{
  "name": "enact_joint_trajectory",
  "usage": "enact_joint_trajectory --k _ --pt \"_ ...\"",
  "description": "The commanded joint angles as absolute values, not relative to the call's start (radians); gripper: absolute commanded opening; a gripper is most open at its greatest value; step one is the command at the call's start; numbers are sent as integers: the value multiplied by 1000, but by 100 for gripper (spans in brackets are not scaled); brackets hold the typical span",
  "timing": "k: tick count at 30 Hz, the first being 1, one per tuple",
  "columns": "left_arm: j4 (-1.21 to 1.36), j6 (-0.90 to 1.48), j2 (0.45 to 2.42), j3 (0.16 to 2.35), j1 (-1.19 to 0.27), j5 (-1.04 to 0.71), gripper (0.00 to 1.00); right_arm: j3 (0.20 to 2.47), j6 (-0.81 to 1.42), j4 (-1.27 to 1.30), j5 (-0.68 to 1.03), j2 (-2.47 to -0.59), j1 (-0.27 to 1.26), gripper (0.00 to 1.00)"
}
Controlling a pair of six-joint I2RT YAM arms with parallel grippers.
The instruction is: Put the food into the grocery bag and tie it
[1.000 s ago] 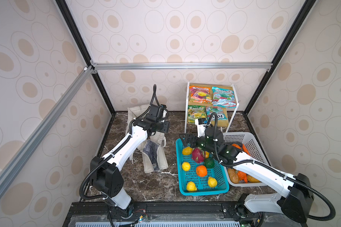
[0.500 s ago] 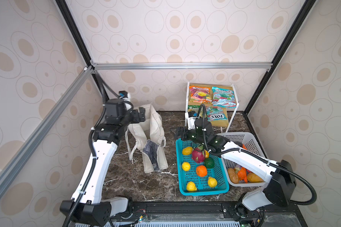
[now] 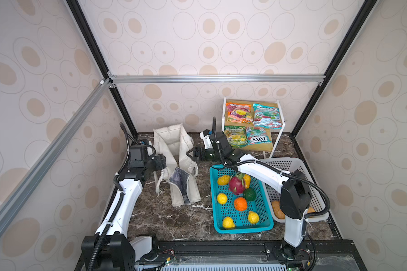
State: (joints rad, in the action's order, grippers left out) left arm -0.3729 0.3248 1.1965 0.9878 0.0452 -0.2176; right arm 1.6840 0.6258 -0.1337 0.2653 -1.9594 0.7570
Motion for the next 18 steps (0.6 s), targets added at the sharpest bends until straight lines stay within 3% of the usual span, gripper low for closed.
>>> enact_joint_trajectory --k 1,2,4,6,8,13,18 --pt "-283 344 1209 990 50 -274 28 1735 642 -153 326 -2009 759 71" --pt "-277 346 1206 989 50 -268 18 1733 649 -139 337 -2016 758 64" --pt "-276 344 1196 994 50 -259 0 1730 663 -117 347 -2028 761 40" --pt "-299 332 1182 1012 49 -247 0 1722 653 -118 352 -2020 761 16" --pt "-347 304 1168 1047 50 -196 0 1701 628 -143 321 -1981 764 3" --pt "-439 250 1097 1106 53 -33 0 1644 536 -254 207 -1851 765 0" --pt "-439 237 1037 1106 81 -67 0 1617 452 -404 128 -1740 759 0"
